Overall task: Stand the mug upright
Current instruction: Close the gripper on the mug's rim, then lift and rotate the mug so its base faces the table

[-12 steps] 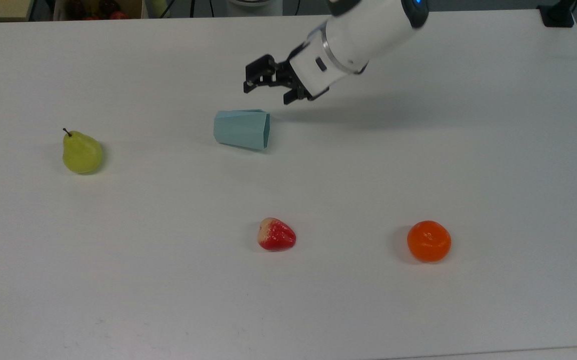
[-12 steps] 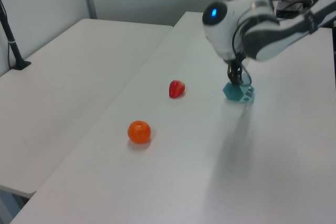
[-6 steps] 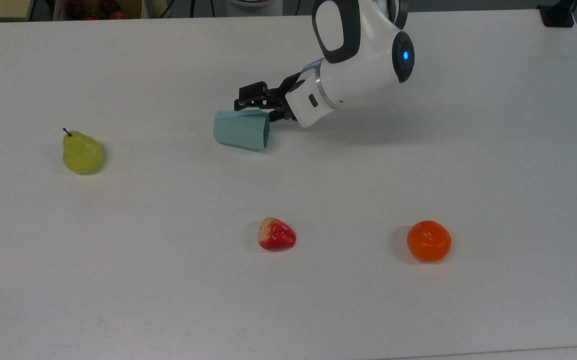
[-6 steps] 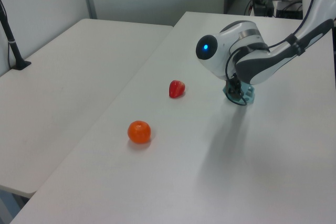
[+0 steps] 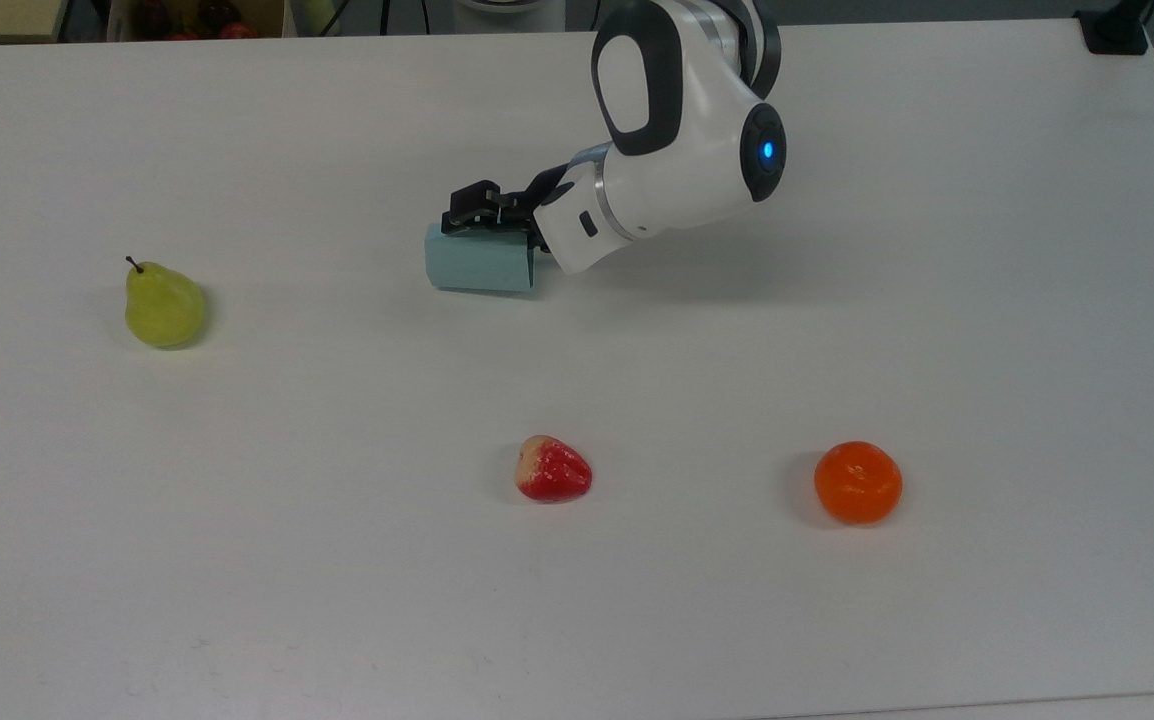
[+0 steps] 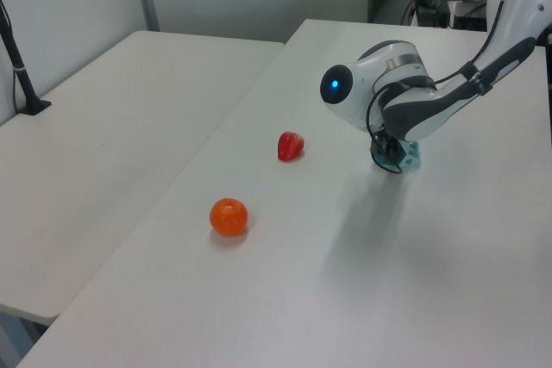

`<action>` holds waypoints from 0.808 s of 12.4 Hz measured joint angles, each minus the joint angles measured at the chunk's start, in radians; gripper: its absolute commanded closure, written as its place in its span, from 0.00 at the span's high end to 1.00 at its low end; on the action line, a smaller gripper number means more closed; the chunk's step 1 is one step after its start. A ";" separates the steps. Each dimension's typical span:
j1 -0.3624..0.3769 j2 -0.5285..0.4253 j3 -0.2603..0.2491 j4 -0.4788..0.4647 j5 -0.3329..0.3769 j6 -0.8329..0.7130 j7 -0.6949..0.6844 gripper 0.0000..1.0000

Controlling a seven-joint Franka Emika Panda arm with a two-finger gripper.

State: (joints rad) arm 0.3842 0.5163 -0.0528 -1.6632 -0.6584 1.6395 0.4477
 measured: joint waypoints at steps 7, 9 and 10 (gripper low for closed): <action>-0.020 -0.012 -0.005 0.028 -0.019 0.000 0.000 0.02; -0.043 -0.024 -0.005 0.030 -0.016 0.000 0.000 0.00; -0.046 -0.025 -0.005 0.030 -0.014 0.000 0.000 0.00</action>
State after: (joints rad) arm 0.3379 0.4909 -0.0576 -1.6330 -0.6728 1.6396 0.4477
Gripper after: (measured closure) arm 0.903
